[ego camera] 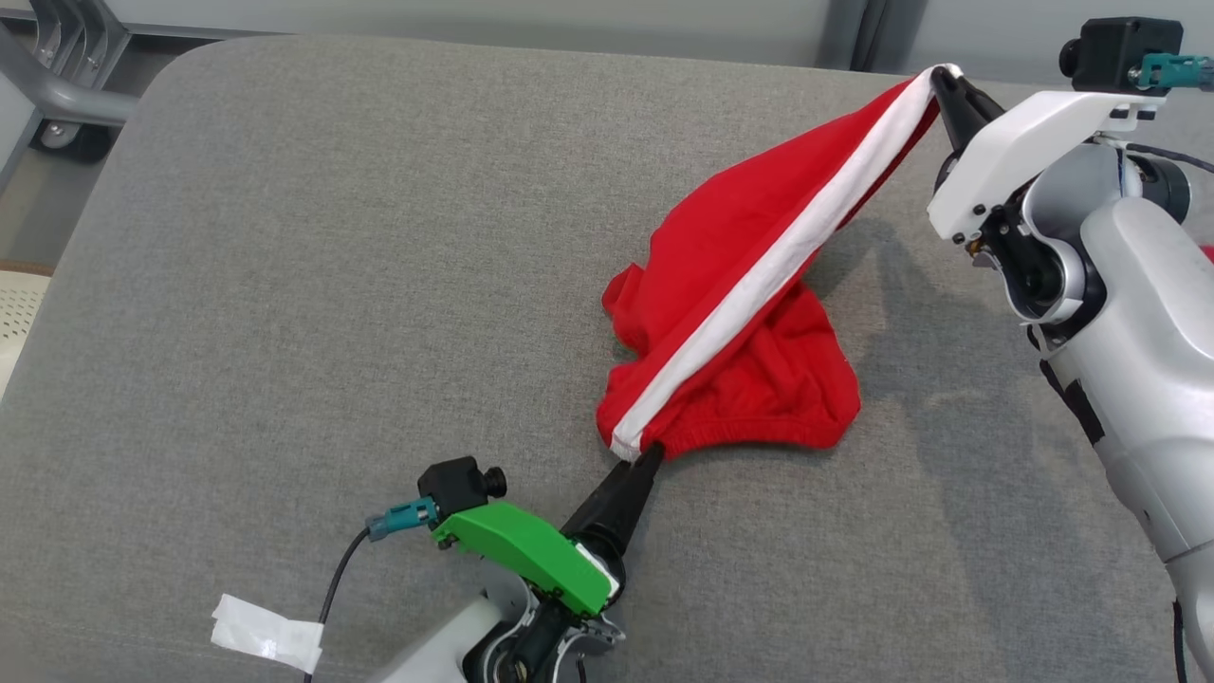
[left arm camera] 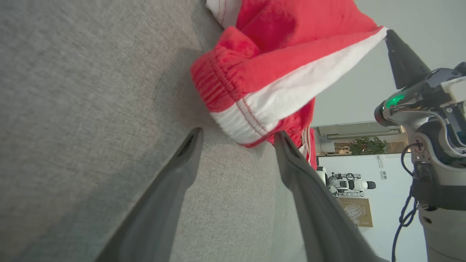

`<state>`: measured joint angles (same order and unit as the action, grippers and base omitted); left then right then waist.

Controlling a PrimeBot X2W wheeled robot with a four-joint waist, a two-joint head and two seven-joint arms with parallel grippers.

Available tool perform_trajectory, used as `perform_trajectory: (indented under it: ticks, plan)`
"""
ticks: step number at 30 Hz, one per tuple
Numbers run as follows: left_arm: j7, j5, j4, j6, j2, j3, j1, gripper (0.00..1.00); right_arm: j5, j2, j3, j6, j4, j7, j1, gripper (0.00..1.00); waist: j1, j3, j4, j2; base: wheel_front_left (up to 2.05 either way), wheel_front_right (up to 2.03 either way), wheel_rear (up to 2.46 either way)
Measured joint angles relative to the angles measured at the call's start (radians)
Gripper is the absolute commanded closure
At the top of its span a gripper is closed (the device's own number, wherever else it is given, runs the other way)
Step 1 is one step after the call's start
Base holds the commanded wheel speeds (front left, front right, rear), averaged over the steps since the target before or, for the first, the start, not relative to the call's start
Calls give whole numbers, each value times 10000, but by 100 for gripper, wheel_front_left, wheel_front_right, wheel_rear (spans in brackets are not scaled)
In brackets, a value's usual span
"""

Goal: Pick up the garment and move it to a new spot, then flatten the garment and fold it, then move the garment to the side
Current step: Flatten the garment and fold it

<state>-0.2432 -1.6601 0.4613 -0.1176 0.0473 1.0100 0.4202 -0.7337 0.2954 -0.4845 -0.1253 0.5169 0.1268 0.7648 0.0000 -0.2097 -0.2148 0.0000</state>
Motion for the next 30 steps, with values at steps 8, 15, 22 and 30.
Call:
perform_trajectory:
  ticks: [8,15,22,30]
  plan:
    - [-52,-441,-167,-23,0,-362,0,0,42,203,146,0,171,-77,42,100,0,15,-3,0,0,0,0]
    - [-54,-872,-629,-23,-2,-395,0,0,42,167,146,0,190,-90,42,100,0,43,41,0,0,0,0]
    - [-54,-1020,-1009,-25,2,-407,0,0,42,165,146,0,222,-121,43,100,0,83,112,0,0,0,0]
    - [-54,-1229,-1406,-25,4,-316,0,69,42,159,146,0,257,-136,42,100,0,133,154,0,0,0,0]
